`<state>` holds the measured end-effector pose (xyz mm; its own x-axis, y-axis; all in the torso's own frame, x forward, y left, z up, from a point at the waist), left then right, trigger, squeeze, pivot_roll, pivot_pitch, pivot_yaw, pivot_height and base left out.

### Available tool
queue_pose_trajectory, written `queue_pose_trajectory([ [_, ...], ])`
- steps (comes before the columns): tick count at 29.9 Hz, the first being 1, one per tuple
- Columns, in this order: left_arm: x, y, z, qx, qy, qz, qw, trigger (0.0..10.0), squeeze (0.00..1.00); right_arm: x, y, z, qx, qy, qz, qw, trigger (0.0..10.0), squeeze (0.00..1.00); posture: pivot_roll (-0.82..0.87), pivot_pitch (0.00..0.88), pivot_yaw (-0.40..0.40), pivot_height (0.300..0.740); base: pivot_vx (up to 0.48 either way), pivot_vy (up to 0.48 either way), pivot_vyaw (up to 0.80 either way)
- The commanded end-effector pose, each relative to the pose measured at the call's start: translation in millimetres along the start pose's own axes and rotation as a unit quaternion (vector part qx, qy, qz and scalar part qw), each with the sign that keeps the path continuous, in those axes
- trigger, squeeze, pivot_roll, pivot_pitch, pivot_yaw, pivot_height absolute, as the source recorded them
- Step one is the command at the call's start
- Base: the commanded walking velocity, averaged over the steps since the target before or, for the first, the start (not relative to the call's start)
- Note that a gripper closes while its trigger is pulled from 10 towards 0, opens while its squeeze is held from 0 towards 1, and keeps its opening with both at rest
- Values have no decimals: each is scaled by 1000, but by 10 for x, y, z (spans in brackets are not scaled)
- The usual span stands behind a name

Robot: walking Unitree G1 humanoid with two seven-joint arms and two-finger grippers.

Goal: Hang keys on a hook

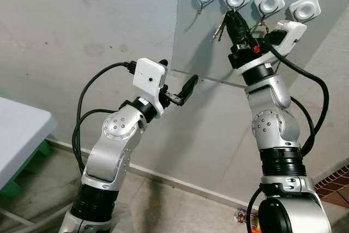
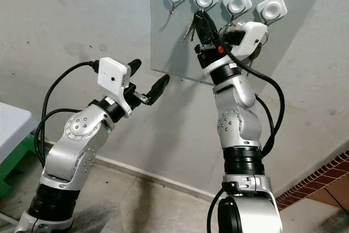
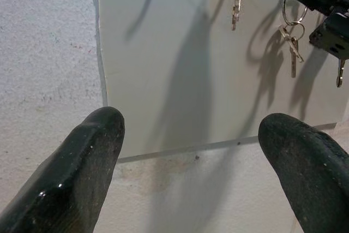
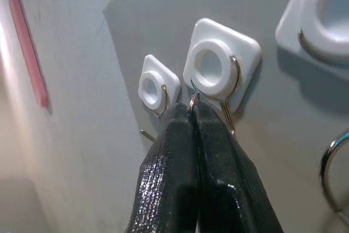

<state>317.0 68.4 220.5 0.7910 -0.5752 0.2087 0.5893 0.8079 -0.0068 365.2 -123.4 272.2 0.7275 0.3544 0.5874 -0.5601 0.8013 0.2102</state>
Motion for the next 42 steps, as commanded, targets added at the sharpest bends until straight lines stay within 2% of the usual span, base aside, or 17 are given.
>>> queue_pose_trajectory([
  [1, 14, -17, 87, 5, -13, -4, 1000, 10000, 0, 32, 6, 75, 27, -13, -3, 1000, 10000, 0, 28, 68, -33, 740, 0, 0, 0],
  [6, 14, -8, 97, 4, -14, -2, 1000, 10000, 0, -4, 10, 29, 99, -13, -11, 995, 10000, 0, 28, 69, -33, 740, 0, 0, 0],
  [11, 11, -6, 97, 3, -15, -1, 1000, 10000, 0, -31, 10, 9, 130, -15, -17, 991, 10000, 0, 27, 72, -30, 740, 0, 0, 0],
  [30, 2, 6, 94, 1, -14, 2, 1000, 10000, 0, -101, 72, 21, 203, -33, -1, 979, 10000, 0, 28, 76, -29, 740, 0, 0, 0],
  [42, 3, 6, 101, 0, -15, 4, 1000, 10000, 0, -128, -28, -39, 251, -24, -41, 967, 10000, 0, 33, 78, -31, 740, 0, 0, 0],
])
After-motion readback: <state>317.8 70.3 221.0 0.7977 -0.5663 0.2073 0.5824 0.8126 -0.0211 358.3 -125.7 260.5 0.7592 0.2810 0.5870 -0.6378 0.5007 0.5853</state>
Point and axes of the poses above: a point about 5 cm out from each wrist's last joint towards the gripper, its own x axis pointing out of the wrist towards the gripper, its own z axis along the axis of the wrist's last joint, y = z × x, the point moved 1 cm from there along x, pointing out of the wrist towards the gripper, and after that the axes turned 6 degrees about -x, right-handed, at the moved point
